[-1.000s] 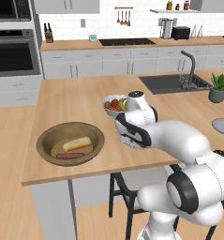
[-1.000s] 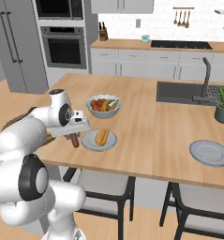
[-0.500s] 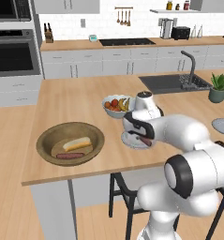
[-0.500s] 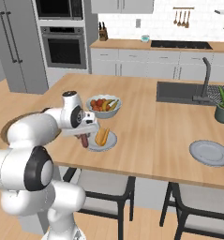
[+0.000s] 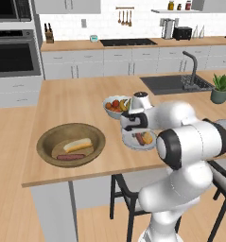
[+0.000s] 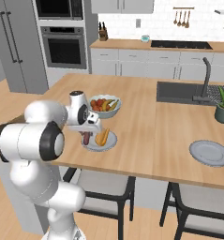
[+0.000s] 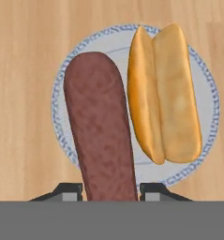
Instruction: Place one bun and one sausage from the bowl on each plate.
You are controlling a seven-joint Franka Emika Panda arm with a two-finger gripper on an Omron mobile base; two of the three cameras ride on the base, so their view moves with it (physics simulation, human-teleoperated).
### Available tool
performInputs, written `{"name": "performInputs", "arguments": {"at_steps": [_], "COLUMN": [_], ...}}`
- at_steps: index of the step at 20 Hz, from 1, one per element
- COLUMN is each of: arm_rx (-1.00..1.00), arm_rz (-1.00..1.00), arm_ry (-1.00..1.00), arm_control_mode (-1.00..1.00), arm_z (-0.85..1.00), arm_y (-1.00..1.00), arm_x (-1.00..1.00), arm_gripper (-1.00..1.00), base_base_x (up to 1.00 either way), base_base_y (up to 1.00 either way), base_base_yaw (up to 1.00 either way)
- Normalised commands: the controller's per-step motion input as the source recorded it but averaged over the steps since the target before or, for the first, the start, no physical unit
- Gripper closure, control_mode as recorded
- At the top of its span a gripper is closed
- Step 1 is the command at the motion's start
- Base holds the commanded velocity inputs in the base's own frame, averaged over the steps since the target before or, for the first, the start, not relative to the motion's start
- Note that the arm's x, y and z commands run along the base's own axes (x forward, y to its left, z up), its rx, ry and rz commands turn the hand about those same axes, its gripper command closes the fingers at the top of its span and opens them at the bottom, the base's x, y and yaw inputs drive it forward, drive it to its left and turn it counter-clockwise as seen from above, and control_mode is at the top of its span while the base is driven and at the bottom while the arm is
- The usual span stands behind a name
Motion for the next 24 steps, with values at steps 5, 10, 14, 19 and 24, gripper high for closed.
{"name": "performInputs", "arguments": {"at_steps": [5, 10, 14, 19, 24], "arm_rx": [0.05, 0.00, 0.00, 0.00, 0.00], "arm_rz": [-0.19, -0.11, -0.06, -0.02, 0.00], "arm_ry": [0.01, 0.00, 0.00, 0.00, 0.00], "arm_control_mode": [-1.00, -1.00, -1.00, -1.00, -1.00], "arm_z": [-0.23, -0.13, -0.45, -0.30, -0.05], "arm_y": [0.00, 0.00, 0.00, 0.00, 0.00], "arm_x": [0.40, 0.46, 0.04, 0.01, 0.03], "arm_gripper": [1.00, 1.00, 1.00, 1.00, -1.00], "base_base_x": [0.00, 0.00, 0.00, 0.00, 0.00], "base_base_y": [0.00, 0.00, 0.00, 0.00, 0.00], "base_base_yaw": [0.00, 0.00, 0.00, 0.00, 0.00]}}
